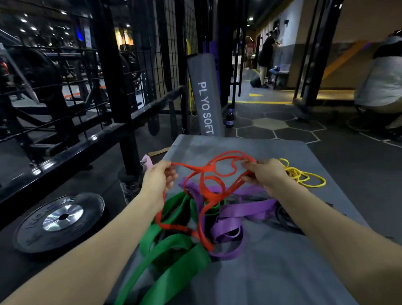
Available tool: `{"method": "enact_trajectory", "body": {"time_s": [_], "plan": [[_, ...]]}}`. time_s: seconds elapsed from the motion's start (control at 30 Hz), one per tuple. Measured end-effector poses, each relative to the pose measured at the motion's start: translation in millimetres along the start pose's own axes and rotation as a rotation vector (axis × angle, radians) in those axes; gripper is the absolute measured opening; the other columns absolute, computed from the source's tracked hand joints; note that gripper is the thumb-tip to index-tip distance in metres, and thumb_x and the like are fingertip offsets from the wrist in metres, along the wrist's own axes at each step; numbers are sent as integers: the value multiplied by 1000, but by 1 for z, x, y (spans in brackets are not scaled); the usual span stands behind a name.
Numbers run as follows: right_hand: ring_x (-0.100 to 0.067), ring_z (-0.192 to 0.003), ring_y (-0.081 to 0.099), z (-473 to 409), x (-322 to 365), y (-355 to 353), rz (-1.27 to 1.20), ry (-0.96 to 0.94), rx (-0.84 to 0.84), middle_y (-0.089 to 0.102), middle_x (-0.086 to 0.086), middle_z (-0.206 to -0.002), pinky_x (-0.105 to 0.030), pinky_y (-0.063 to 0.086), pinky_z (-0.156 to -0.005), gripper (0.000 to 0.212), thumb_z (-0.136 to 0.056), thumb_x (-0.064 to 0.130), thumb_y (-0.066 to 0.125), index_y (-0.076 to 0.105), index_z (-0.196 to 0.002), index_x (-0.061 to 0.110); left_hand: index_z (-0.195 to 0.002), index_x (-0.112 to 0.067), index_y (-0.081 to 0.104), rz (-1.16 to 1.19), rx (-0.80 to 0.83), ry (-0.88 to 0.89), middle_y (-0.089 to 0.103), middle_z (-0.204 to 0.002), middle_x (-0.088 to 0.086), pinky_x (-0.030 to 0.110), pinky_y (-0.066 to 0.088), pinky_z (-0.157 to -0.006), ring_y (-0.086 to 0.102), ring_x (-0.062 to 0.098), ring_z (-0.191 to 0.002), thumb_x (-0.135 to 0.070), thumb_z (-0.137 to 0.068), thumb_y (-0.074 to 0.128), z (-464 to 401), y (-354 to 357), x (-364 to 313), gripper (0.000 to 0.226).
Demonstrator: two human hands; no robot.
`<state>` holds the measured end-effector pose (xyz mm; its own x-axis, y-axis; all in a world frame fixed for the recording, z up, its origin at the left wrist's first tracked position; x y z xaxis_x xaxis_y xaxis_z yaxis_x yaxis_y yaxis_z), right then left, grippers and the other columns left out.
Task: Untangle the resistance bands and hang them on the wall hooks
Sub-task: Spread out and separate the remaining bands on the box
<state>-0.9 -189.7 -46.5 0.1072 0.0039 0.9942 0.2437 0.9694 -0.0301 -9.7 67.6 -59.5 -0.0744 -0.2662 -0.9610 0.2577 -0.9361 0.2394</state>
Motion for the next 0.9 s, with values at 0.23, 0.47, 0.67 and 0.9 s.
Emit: {"method": "enact_trajectory", "body": {"time_s": [0.23,0.47,0.67,0.9], "plan": [[-9,-38,60,24,-24,8,-301,29,-17,52,-12,-68,-14,51,-42,25,-83,-2,64,45,-69,5,-68,-14,53,-82,130,-56,55,-40,-6,21,33,-57,53,1,-36,-10,-90,45,30,13,24,24],[-13,-38,61,45,-41,10,-493,89,13,59,-9,-50,-16,51,-43,16,-84,-6,60,49,-75,1,-60,-15,53,-615,333,-53,44,-39,-7,19,33,-48,39,3,-34,-23,-96,45,48,27,60,38],[-12,-39,61,53,-47,8,-512,69,52,59,-5,-45,-15,52,-45,18,-86,-6,58,49,-72,2,-81,-9,66,-983,216,285,66,-80,8,23,44,-72,59,15,-73,-10,-84,63,46,28,54,4],[-9,-42,61,61,-41,1,-502,-33,120,60,4,-43,-14,54,-50,22,-89,-5,54,45,-70,4,-135,-22,41,-1182,199,423,41,-138,4,42,39,-104,45,25,-126,-36,-59,85,15,34,28,89]]}}
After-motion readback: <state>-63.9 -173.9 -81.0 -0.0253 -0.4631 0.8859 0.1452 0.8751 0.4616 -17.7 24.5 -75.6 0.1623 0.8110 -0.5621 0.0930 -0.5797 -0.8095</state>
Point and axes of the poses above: each hand's wrist, its own z-axis away from the middle knuckle, its own y-axis out of the palm, x = y × z, the point moved 5 cm from there along -z, towards the middle knuckle
